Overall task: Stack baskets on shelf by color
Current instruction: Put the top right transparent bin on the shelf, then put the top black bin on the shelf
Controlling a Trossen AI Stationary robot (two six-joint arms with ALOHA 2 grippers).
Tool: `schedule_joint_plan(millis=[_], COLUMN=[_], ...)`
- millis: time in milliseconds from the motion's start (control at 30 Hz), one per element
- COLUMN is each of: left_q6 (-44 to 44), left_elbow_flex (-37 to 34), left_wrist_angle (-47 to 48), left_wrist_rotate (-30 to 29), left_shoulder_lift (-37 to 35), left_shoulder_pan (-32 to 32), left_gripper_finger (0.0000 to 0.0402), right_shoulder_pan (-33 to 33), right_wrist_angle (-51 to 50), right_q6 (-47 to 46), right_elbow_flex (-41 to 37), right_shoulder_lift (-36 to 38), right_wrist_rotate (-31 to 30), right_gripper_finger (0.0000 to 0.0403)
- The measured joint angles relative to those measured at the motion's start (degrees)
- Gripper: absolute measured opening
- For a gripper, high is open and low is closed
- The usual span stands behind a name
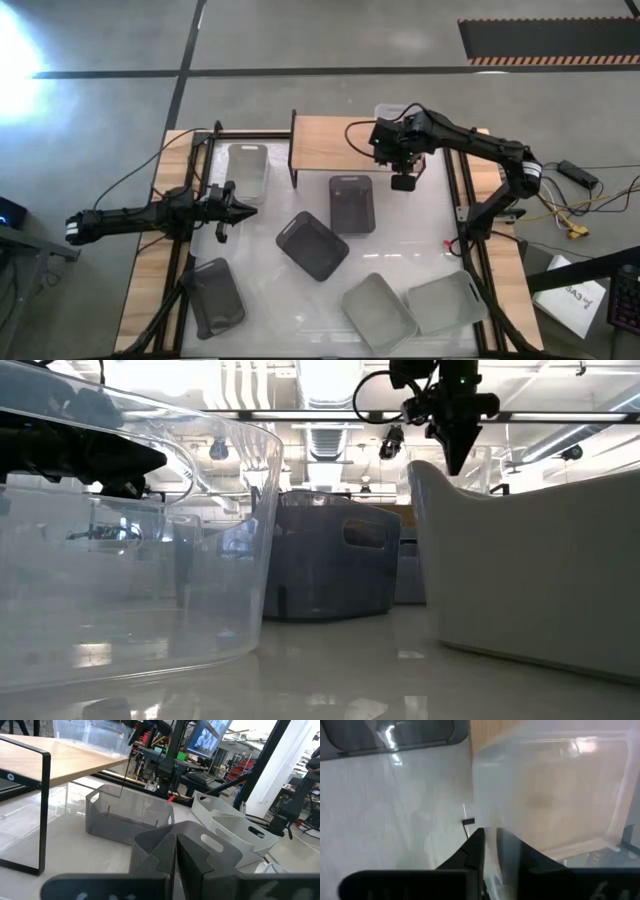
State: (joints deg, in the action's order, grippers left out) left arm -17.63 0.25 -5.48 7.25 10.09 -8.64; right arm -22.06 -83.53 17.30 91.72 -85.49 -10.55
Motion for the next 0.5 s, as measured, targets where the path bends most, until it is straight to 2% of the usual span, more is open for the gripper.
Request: schedule_joint_plan(millis=[300,500], left_q6=[0.0,0.0], left_elbow_flex=[0.0,0.0], left_wrist_angle=[0.0,0.0], left_wrist_rotate=[0.0,0.0], left_shoulder_lift=[0.0,0.0], left_shoulder_pan=[0.0,0.0], left_gripper_finger=[0.0000,0.0000], right_shoulder_pan=[0.0,1.4], right_wrist_angle=[-5.3,-6.2], right_q6=[-2.8,-8.8], right_elbow_flex=[0.6,5.0], right_shoulder_lift=[0.0,4.0], right_wrist_rotate=[-1.5,-1.3], right_gripper_finger=[0.0150,0.0167])
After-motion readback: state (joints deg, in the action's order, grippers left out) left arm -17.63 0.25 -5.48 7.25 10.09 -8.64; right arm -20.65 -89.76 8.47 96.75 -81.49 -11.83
